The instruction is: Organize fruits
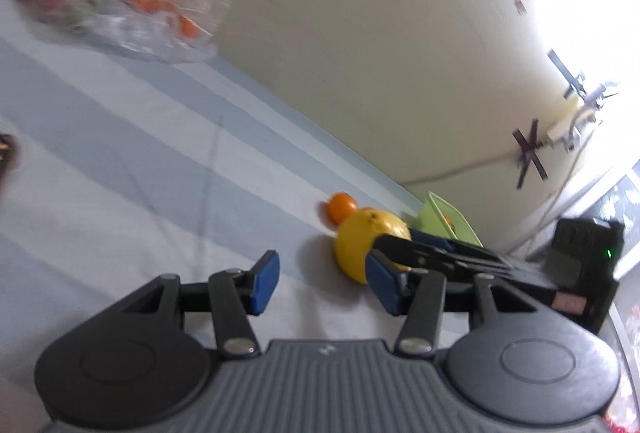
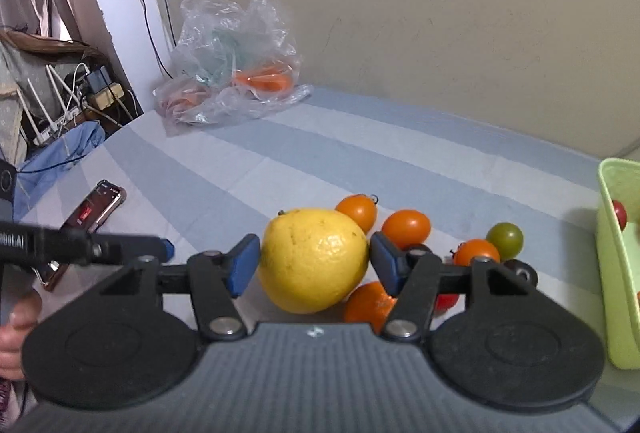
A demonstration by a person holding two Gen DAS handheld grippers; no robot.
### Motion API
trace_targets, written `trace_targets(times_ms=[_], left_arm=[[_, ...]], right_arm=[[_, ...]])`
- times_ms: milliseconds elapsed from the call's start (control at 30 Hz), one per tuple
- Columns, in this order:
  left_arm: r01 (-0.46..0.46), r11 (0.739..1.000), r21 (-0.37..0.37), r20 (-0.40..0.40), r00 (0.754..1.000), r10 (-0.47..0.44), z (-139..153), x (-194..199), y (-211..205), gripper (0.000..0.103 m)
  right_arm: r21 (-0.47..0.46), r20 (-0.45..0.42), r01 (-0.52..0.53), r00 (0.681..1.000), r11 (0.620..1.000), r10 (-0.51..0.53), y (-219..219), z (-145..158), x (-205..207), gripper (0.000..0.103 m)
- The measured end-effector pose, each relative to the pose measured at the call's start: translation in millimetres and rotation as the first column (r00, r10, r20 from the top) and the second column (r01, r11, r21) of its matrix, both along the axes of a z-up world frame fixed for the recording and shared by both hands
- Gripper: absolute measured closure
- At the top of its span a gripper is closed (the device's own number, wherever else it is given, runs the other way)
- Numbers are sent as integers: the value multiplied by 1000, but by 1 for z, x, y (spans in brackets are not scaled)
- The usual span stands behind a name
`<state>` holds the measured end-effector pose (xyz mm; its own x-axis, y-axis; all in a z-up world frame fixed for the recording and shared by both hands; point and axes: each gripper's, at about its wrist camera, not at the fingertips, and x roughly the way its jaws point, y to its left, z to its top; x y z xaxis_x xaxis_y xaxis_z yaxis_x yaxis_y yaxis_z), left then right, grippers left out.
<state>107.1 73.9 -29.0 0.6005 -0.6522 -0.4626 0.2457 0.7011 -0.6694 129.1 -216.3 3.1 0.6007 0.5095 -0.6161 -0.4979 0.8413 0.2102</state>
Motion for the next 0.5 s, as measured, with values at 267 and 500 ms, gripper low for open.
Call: trace_targets(times_ms=[267, 500], left_arm=[[-6, 1000, -24, -11, 1000, 6, 1, -4, 2, 51], [-37, 999, -13, -4, 999, 37, 5, 15, -3, 40]], right_arm=[[136, -28, 34, 999, 990, -31, -17, 12, -30, 101], [169, -31, 58, 998, 984, -53, -23, 15, -31, 95]])
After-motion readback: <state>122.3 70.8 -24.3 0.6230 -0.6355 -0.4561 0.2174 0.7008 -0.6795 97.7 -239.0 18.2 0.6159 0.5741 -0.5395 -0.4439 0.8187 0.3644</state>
